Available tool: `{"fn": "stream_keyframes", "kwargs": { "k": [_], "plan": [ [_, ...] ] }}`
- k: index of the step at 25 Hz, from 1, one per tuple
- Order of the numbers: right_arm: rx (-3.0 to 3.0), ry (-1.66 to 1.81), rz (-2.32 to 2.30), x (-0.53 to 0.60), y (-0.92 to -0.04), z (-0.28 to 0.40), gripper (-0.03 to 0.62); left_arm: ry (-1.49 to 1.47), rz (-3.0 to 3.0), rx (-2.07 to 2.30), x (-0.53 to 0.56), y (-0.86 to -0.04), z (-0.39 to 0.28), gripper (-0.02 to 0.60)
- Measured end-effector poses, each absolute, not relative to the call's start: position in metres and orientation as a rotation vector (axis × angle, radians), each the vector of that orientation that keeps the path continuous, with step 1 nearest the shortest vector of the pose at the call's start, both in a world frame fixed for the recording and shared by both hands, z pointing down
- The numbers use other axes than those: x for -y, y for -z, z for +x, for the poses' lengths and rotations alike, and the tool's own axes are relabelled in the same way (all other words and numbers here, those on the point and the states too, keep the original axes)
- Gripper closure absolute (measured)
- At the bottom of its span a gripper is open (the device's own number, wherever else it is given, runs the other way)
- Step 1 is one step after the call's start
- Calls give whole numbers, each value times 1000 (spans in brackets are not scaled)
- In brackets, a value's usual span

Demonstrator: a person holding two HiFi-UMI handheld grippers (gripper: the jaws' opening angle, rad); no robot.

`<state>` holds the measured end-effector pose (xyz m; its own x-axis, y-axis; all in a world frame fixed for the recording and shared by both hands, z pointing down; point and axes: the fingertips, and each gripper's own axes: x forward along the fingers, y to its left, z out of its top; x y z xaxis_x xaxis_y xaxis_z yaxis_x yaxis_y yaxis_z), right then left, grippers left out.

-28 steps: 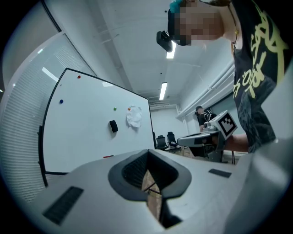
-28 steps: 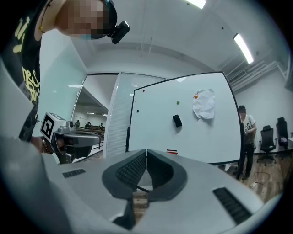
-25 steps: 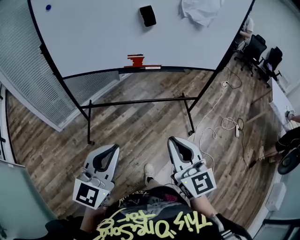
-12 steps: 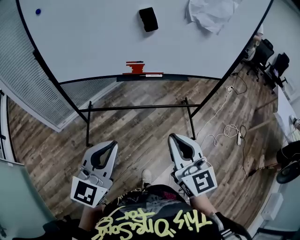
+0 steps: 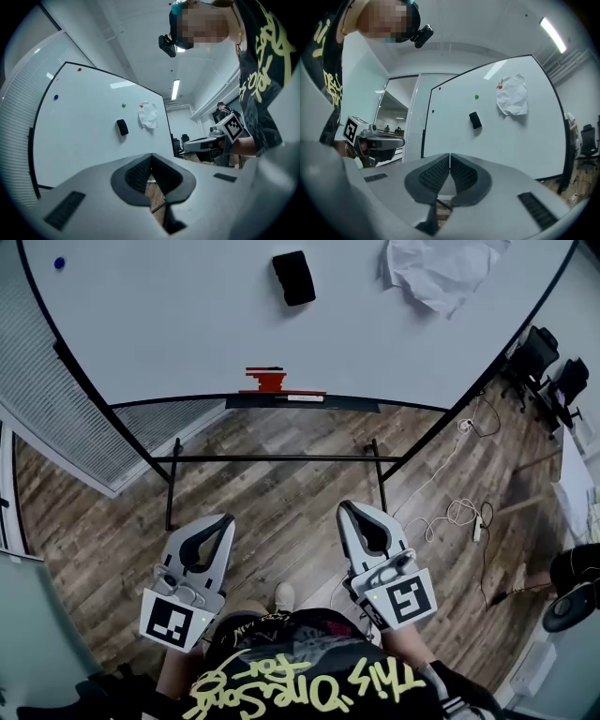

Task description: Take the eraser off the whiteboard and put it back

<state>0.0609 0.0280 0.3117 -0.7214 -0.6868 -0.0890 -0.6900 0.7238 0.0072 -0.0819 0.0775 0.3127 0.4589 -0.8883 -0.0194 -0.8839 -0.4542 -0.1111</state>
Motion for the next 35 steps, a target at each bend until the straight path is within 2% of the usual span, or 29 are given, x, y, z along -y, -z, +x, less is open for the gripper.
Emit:
{"fn": "stream_keyframes", "kwargs": {
  "k": [35],
  "plan": [
    [-2851, -4, -1086, 1, -322, 67, 583, 113, -2574, -1632, -55, -319, -73, 574]
  ]
}}
